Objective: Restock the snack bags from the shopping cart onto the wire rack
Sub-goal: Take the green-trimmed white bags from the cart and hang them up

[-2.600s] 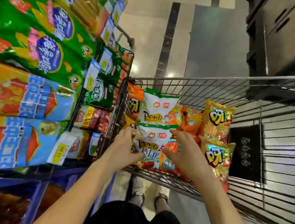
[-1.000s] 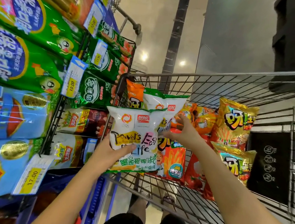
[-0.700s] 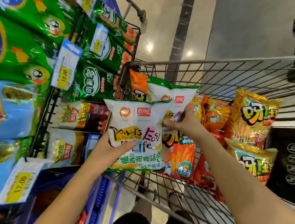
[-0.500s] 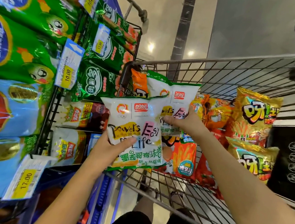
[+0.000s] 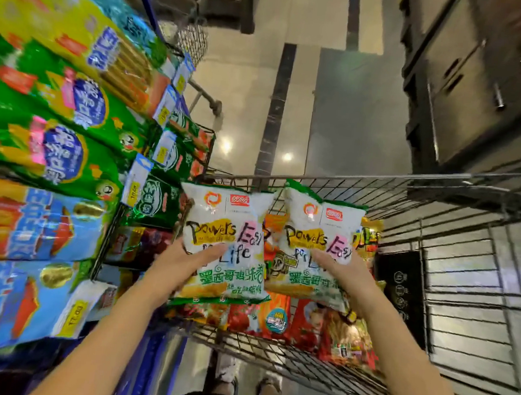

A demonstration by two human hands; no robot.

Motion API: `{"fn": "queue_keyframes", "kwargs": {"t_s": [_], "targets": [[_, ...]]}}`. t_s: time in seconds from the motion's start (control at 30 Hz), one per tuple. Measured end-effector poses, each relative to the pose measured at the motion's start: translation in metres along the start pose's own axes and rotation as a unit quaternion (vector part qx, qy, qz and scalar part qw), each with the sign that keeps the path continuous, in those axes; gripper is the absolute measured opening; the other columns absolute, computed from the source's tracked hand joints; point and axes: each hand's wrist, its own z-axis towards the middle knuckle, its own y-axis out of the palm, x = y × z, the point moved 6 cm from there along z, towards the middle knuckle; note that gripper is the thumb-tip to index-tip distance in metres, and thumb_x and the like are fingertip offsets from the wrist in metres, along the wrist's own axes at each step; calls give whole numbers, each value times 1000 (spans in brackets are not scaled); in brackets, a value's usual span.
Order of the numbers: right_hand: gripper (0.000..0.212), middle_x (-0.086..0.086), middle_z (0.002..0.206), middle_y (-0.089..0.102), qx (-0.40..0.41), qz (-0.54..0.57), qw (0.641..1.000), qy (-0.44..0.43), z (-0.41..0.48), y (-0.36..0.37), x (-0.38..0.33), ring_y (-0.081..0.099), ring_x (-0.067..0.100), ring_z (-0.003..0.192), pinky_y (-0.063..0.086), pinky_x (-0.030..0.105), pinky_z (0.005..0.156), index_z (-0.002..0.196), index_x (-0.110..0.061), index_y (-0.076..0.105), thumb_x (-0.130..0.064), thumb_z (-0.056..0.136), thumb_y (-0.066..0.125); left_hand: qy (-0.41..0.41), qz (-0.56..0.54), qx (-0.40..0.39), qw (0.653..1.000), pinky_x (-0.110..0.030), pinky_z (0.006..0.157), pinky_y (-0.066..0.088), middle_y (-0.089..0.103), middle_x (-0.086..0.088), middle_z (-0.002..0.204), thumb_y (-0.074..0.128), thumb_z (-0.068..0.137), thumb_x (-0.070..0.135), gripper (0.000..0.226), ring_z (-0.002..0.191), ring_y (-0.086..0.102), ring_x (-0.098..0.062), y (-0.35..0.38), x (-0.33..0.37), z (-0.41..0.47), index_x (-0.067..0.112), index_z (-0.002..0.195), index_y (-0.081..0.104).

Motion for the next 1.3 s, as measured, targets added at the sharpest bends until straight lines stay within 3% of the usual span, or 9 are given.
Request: {"fn": "queue_keyframes", "kwargs": {"t_s": [0.17, 0.33, 0.5, 0.63, 0.8, 1.0, 1.13, 1.23, 1.3], "targets": [[83, -15, 139, 64, 1, -17, 1000, -9, -30, -34, -4, 59, 21, 131, 41, 57, 114, 141, -55, 46, -70, 68, 84, 11, -7, -56, 998, -23, 82, 44, 72, 29, 101, 79, 82, 47, 36, 100, 59, 6, 3, 34, -20, 39, 115, 68], [71, -7, 133, 69, -4, 9, 1000, -6, -63, -32, -29, 64, 24, 125, 43, 57, 112, 135, -47, 56, -62, 73, 86, 40, 0, -83, 996, -32, 96, 49, 77, 19, 109, 83, 75, 49, 46, 108, 67, -5, -2, 42, -30, 37, 117, 71], [65, 0, 129, 72, 6, 19, 1000, -10, -85, -21, -46, 68, 27, 119, 48, 55, 108, 134, -37, 59, -53, 78, 87, 57, -33, -94, 993, -31, 98, 51, 76, 26, 91, 80, 82, 43, 28, 96, 65, 0, 0, 41, -28, 41, 106, 66], [50, 8, 120, 76, 19, 38, 999, -9, -93, -14, -47, 73, 31, 108, 54, 54, 100, 133, -23, 57, -32, 89, 78, 43, -44, -117, 991, -43, 117, 39, 72, 19, 125, 85, 64, 72, 68, 130, 58, -13, -6, 22, -19, 46, 125, 67], [59, 8, 120, 76, 4, 32, 999, -3, -98, -3, -51, 74, 32, 107, 55, 52, 99, 135, -24, 56, -41, 85, 81, 33, -107, -139, 984, -43, 117, 40, 71, 18, 127, 90, 55, 71, 82, 125, 60, -10, -10, 7, -30, 42, 128, 65], [80, -1, 124, 74, -29, -10, 1000, -5, -79, 3, -53, 70, 30, 115, 48, 56, 107, 135, -37, 57, -62, 66, 89, 55, -159, -83, 982, -41, 115, 43, 71, 18, 127, 90, 58, 66, 86, 125, 63, -10, -22, -5, -56, 40, 135, 62], [82, -10, 128, 71, -88, -46, 995, -27, -62, 2, -59, 65, 25, 123, 45, 55, 111, 133, -48, 56, -73, 61, 87, 67, -201, -18, 977, -21, 86, 57, 77, 19, 111, 84, 80, 44, 56, 103, 72, 1, -14, -15, -82, 33, 131, 64], [79, -9, 122, 74, -132, -72, 988, -40, -57, -2, -64, 69, 24, 117, 48, 53, 107, 129, -44, 59, -71, 61, 88, 54, -248, 14, 967, -47, 109, 50, 74, 3, 127, 91, 66, 52, 80, 119, 70, -20, 2, -32, -107, 28, 137, 63], [78, -9, 122, 74, -166, -92, 981, -49, -55, -1, -66, 69, 23, 116, 49, 52, 106, 128, -45, 59, -73, 61, 86, 46, -279, 46, 958, -54, 111, 47, 73, -4, 128, 91, 64, 51, 81, 120, 69, -28, 14, -45, -126, 25, 136, 65]]}}
